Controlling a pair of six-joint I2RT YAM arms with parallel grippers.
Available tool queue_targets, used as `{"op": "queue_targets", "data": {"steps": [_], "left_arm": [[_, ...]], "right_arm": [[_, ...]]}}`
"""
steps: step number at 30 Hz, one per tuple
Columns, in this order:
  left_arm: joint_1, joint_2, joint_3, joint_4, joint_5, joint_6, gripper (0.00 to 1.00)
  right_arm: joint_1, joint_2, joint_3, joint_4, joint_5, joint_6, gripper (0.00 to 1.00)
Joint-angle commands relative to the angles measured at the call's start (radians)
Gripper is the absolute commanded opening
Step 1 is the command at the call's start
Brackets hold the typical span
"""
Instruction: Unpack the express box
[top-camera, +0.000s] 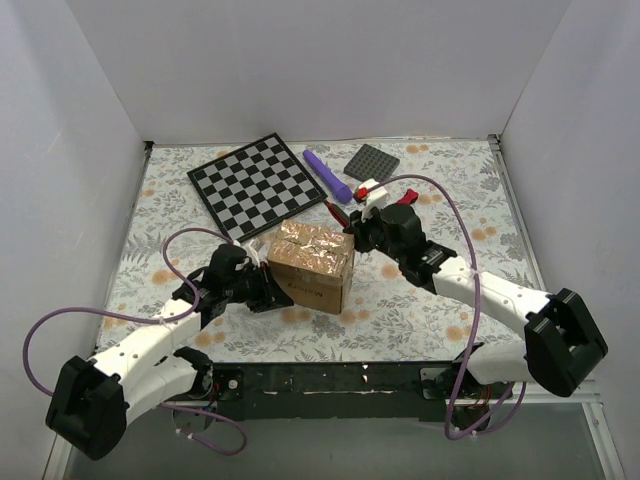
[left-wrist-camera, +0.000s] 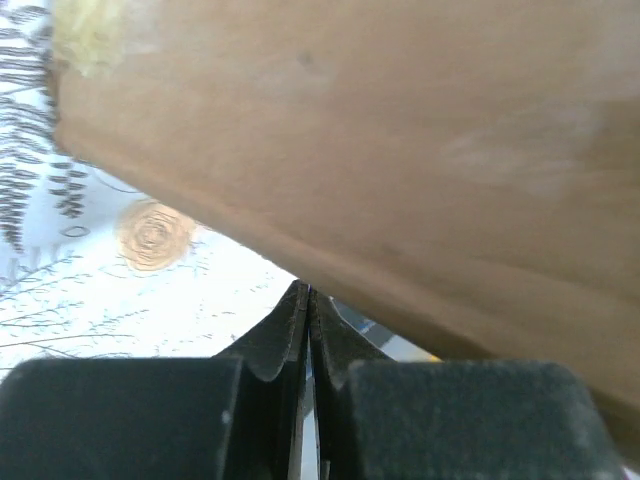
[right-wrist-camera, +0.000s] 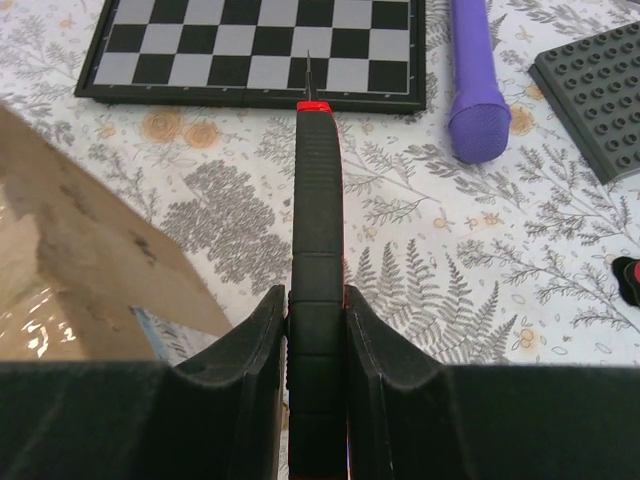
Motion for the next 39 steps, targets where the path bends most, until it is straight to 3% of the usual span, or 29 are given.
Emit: {"op": "queue_targets", "data": {"steps": [1, 16, 23, 26, 34, 39], "left_arm": [[-0.003, 0.038, 0.006, -0.009, -0.149, -0.006, 0.00], [0.018, 0.299, 0.089, 0.345, -0.319, 0.019, 0.00], [0.040, 0.414, 0.193, 0.330, -0.348, 0.065, 0.06], [0.049, 0.422, 0.228, 0.287, -0.382, 0.086, 0.12], [0.066, 0.321, 0.274, 0.186, -0.560, 0.115, 0.46], [0.072, 0.230, 0.317, 0.137, -0.638, 0.103, 0.58]], "right_arm": [[0.060, -0.087, -0.044, 0.034, -0.016, 0.015, 0.01], [0.264, -0.119, -0.115, 0.043, 0.247, 0.145, 0.01], [0.270, -0.101, -0.113, 0.041, 0.321, 0.162, 0.01], [0.267, -0.119, -0.110, 0.008, 0.370, 0.164, 0.01], [0.241, -0.256, -0.076, -0.169, 0.591, 0.185, 0.01], [0.234, -0.339, -0.021, -0.284, 0.686, 0.182, 0.01]]}}
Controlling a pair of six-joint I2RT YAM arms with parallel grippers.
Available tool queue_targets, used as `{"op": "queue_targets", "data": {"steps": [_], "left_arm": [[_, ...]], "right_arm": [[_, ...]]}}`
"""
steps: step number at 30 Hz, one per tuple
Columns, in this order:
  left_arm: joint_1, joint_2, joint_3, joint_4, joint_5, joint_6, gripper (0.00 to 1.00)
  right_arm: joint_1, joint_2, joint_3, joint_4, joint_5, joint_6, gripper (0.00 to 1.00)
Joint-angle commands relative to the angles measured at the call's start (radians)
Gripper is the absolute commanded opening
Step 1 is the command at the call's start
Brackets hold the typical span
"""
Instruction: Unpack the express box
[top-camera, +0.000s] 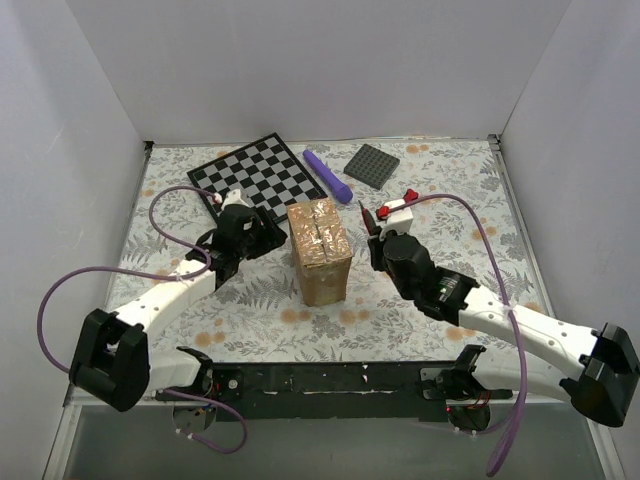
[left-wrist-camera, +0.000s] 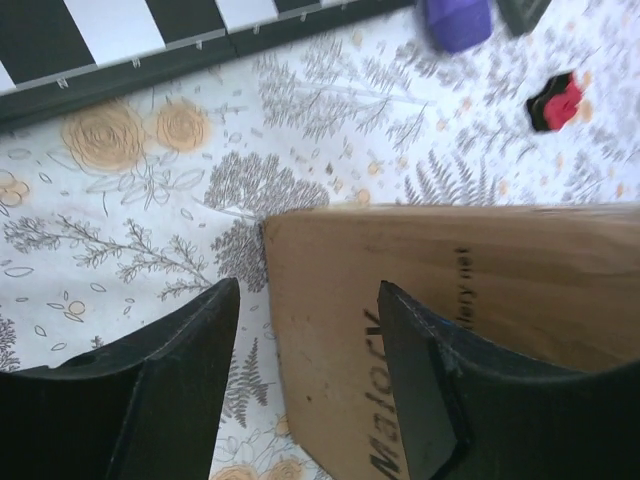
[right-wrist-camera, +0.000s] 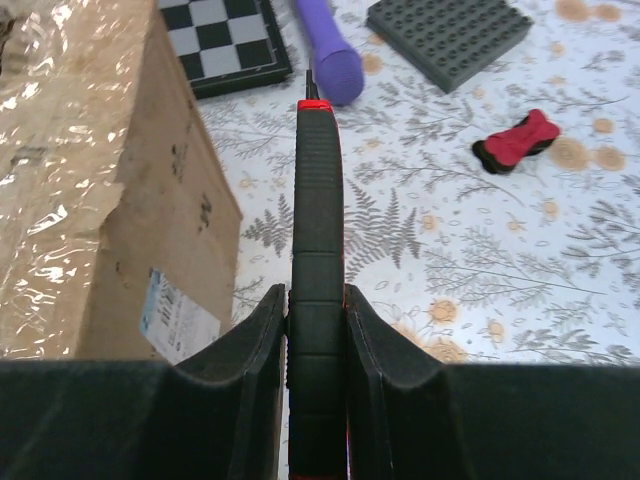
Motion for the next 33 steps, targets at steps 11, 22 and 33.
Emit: {"op": "queue_targets", "data": {"steps": [11, 22, 33], "left_arm": [[0.008, -0.342, 0.027, 0.357, 0.189, -0.071, 0.93], [0.008, -0.322, -0.035, 0.743, 0.623, -0.324, 0.98], [0.002, -0.319, -0.055, 0.834, 0.756, -0.301, 0.98]], "right_arm": [[-0.009, -0.239, 0.295, -0.168, -0.360, -0.063, 0.01], [-0.024, -0.173, 0.349, -0.104, -0.779, 0.174, 0.01], [-0.036, -0.115, 0.354, -0.024, -0.903, 0.285, 0.01]]}}
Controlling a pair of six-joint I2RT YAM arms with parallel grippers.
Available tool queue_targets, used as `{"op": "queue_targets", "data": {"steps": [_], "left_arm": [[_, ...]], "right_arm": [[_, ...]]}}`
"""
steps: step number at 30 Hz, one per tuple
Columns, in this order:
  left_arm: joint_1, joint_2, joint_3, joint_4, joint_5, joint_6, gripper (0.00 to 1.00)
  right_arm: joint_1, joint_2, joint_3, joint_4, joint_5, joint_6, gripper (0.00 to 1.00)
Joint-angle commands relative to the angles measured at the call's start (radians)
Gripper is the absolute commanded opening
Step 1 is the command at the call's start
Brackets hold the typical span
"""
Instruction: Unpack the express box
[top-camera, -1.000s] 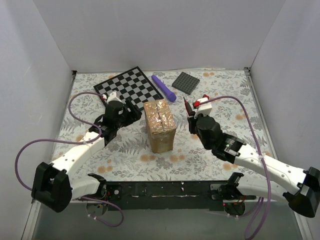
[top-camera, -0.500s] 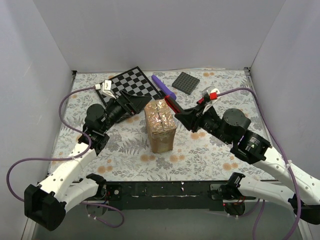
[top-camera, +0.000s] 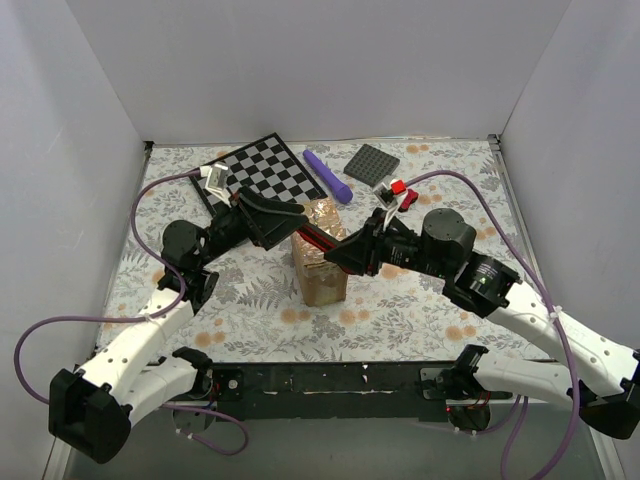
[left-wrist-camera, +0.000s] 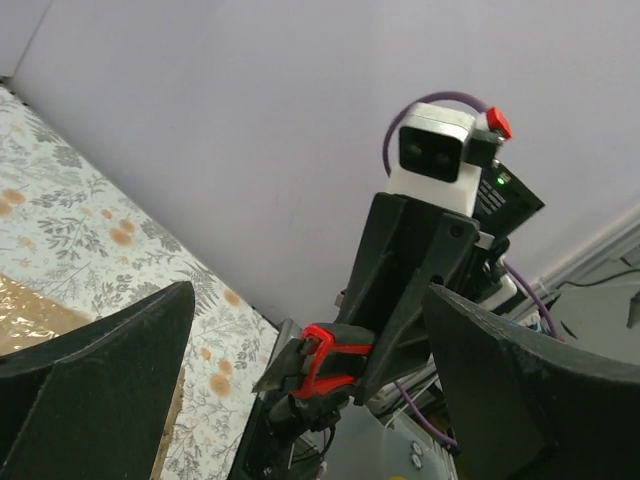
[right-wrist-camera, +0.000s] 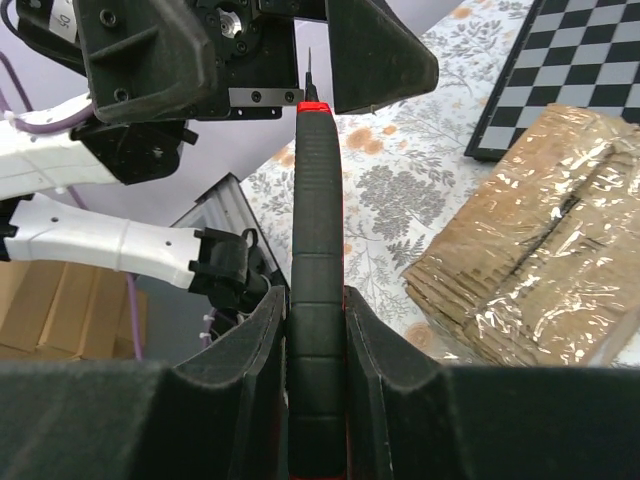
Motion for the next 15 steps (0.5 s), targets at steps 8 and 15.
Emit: {"op": "queue_targets", "data": {"steps": [8, 15], "left_arm": [[-0.004, 0.032, -0.049, 0.197, 0.254, -0.048, 0.82], [-0.004, 0.055, -0.046, 0.234, 0.314, -0.065, 0.69]], "right_arm": [[-0.040, 0.013, 0.081, 0.066, -0.096, 0.054, 0.01], [-0.050, 0.033, 0.097, 0.049, -0.148, 0.054, 0.01]]}}
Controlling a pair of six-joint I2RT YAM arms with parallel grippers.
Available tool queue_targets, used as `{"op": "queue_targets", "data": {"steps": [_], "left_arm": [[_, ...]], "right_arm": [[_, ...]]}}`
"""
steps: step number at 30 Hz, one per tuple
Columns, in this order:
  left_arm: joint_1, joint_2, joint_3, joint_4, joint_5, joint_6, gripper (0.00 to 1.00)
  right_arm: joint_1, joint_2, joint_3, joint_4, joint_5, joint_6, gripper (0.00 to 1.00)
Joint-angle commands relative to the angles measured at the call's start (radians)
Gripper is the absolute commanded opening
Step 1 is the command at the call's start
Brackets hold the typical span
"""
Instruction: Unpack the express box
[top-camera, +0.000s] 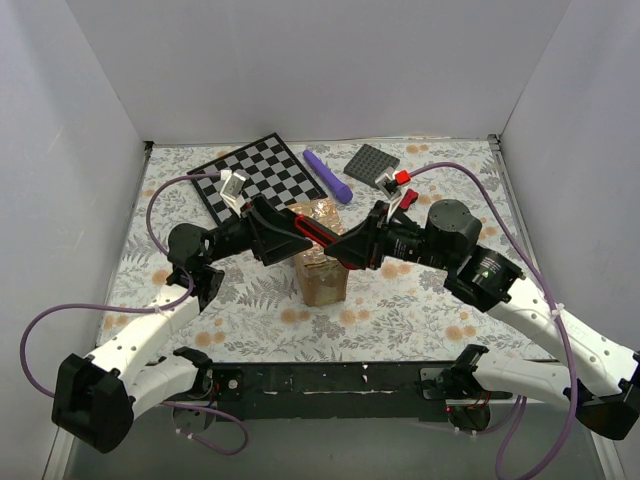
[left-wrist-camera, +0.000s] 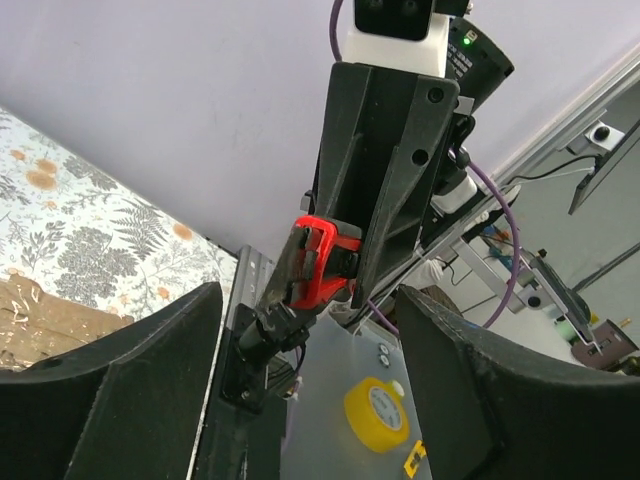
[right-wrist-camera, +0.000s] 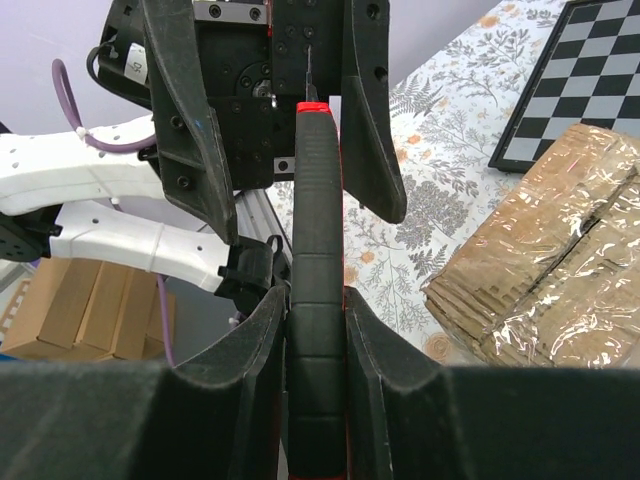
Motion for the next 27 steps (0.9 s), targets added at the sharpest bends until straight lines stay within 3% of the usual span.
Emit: {"op": "queue_targets", "data": {"steps": [1, 4, 8, 12, 15, 23, 27], "left_arm": [[-0.001, -0.008, 0.002, 0.033, 0.027, 0.001, 0.70], [-0.001, -0.017, 0.002, 0.022, -0.015, 0.020, 0.79], [-0.003, 0.003, -0.019, 0.125, -0.047, -0.037, 0.77], [-0.001, 0.041, -0.021, 0.203, -0.016, -0.091, 0.56], [-0.001, 0.040, -0.027, 0.213, -0.019, -0.094, 0.49], [-0.001, 0.034, -0.033, 0.236, -0.026, -0.106, 0.00], [-0.001, 0.034, -0.042, 0.242, -0.058, -0.117, 0.00]], "right_arm": [[-0.006, 0.008, 0.053, 0.040, -0.052, 0.005, 0.01], [-0.006, 0.007, 0.048, 0.044, -0.064, 0.007, 0.01], [-0.006, 0.005, 0.034, 0.049, -0.075, 0.007, 0.01], [-0.007, 0.001, 0.028, 0.053, -0.081, 0.008, 0.01], [-0.007, 0.007, 0.031, 0.052, -0.095, 0.007, 0.01], [-0.007, 0.013, 0.037, 0.040, -0.102, -0.004, 0.01], [-0.009, 0.011, 0.040, 0.036, -0.104, -0.012, 0.01]]}}
